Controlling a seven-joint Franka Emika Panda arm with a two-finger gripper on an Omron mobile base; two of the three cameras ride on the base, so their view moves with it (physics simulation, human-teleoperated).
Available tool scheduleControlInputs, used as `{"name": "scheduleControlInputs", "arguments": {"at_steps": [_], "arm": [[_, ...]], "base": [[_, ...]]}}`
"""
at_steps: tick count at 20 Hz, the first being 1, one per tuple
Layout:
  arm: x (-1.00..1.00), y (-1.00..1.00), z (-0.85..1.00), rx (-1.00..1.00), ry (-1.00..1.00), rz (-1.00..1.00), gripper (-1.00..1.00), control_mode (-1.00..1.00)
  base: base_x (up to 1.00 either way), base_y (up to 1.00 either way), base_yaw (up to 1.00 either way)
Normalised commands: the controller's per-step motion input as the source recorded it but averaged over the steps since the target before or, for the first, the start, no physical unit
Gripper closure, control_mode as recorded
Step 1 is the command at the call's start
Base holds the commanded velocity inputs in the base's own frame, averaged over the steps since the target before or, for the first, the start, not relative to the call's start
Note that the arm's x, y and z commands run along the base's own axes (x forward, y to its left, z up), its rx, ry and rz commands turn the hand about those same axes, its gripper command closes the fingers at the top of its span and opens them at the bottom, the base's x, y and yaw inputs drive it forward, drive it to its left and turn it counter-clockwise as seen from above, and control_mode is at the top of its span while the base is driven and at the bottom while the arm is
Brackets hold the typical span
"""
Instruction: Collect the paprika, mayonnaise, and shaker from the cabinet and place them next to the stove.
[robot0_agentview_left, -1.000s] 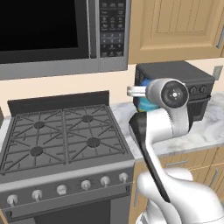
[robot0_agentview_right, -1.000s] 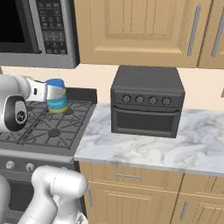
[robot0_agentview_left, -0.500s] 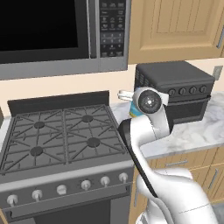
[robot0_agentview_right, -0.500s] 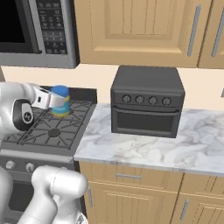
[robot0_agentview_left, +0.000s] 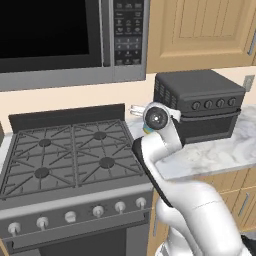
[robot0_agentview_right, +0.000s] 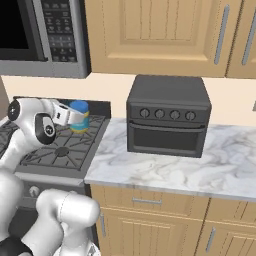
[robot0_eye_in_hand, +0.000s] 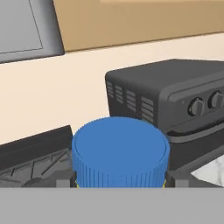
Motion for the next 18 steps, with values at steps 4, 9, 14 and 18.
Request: {"name": "scheduleControlInputs", "arguments": {"at_steps": [4, 9, 14, 18], "arm": [[0.68, 0.00, -0.18, 0.00, 0.00, -0.08, 1.00, -1.00], [0.67, 0.00, -0.23, 0.00, 0.06, -0.05, 1.00, -1.00], [0.58, 0.00, -0.37, 0.02, 0.04, -0.04, 1.00, -1.00], [0.46, -0.02, -0.42, 0.03, -0.02, -0.03, 1.00, -1.00]], "base": [[0.00, 0.00, 0.00], [0.00, 0.00, 0.00], [0.00, 0.00, 0.00], [0.00, 0.00, 0.00]]}}
